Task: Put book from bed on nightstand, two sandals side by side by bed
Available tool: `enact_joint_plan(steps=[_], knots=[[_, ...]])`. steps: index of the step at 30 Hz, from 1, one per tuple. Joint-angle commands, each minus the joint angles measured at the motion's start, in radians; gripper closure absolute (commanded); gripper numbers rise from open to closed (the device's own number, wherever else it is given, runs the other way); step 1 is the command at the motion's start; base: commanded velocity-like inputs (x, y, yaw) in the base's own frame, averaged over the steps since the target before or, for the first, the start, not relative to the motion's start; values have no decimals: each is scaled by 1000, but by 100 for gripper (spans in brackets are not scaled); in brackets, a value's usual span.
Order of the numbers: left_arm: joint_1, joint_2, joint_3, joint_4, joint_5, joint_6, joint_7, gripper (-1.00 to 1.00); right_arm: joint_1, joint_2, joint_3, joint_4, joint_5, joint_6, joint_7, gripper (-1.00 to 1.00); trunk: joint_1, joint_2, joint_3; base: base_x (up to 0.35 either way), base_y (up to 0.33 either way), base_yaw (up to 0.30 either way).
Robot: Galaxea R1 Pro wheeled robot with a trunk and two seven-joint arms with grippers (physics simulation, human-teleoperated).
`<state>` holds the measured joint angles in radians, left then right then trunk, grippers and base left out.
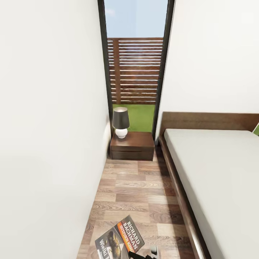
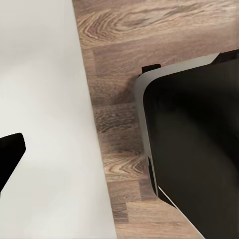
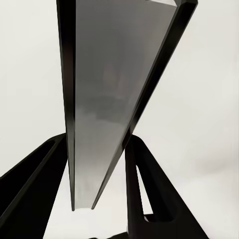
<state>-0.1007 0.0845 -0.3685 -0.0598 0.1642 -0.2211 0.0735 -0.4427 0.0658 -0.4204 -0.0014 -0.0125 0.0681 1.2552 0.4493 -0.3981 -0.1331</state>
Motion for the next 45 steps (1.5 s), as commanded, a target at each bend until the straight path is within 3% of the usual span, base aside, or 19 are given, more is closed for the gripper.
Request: enact_joint_plan(steps=[1,12,45], knots=[[-1,0,-9,0,9,-3,3,-100,-1,0,-2,0,-1,7,3,100,1,-2,-2,110,-29,0],[-1,0,-9,0,9,-3,2,-100,-1,0,-1,1,-1,7,2,100,1,-2,-2,144,-9,0],[-1,1,-9,0,9,-3,2,-100,-1,9,-1,1,0,-16,-25,100,1,-2,-2,291,0,0]])
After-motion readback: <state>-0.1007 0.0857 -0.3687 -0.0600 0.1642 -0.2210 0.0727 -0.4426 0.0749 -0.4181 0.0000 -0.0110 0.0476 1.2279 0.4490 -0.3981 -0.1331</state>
